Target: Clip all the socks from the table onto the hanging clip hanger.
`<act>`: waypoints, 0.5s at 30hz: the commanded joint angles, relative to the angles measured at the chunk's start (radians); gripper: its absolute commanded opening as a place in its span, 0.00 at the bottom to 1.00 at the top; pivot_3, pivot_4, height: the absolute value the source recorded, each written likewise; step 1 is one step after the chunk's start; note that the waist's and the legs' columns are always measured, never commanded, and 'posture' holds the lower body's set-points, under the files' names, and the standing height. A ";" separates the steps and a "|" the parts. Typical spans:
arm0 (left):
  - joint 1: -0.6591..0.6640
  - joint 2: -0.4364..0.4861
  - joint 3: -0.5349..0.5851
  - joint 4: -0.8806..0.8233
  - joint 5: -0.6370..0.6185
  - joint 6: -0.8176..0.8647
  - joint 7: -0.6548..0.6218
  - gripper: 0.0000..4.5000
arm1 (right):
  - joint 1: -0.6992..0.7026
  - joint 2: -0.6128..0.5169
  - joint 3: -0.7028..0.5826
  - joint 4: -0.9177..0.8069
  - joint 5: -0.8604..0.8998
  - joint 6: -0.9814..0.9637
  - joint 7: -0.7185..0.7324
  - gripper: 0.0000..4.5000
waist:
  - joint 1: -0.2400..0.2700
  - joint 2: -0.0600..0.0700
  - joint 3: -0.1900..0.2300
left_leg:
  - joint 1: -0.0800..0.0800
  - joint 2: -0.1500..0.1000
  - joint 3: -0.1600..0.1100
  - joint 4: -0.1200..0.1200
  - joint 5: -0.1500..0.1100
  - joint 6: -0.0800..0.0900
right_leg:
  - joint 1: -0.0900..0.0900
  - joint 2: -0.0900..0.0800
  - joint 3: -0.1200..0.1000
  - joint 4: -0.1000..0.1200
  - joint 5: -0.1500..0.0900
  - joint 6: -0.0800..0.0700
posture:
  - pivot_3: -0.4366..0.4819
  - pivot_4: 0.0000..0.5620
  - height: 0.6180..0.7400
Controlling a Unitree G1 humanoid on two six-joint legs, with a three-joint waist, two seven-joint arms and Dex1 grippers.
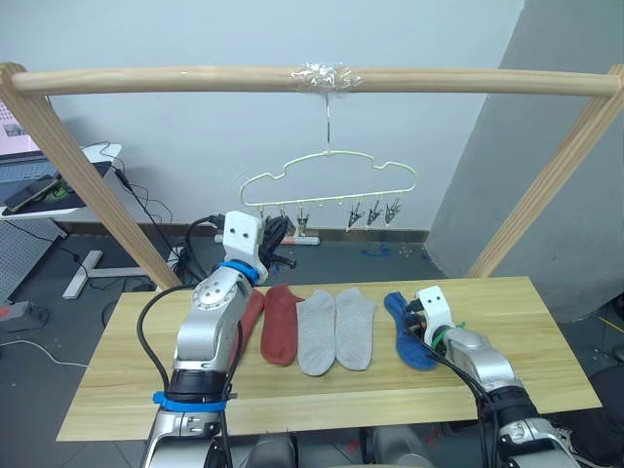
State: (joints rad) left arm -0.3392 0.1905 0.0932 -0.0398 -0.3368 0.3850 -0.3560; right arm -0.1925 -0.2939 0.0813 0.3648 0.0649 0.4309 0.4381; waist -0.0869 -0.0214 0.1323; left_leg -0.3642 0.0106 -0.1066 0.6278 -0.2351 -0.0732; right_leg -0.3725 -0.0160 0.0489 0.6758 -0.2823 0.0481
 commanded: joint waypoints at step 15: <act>-0.129 -0.004 0.356 0.034 -0.869 0.748 0.141 0.00 | -0.021 0.001 -0.020 -0.826 0.530 0.583 0.185 0.00 | -0.021 0.000 0.003 | -0.003 0.001 -0.003 -0.001 -0.001 -0.001 | -0.001 0.002 -0.003 -0.003 -0.001 -0.001 | 0.36 0.17 1.00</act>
State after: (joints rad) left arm -0.4484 0.1726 0.4592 0.0232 -1.1750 1.1218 -0.2076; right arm -0.1952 -0.3031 0.0920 -0.4295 0.5565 0.9961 0.6465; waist -0.1081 -0.0217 0.1353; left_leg -0.3672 0.0119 -0.1097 0.6267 -0.2361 -0.0748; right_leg -0.3741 -0.0145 0.0460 0.6723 -0.2834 0.0469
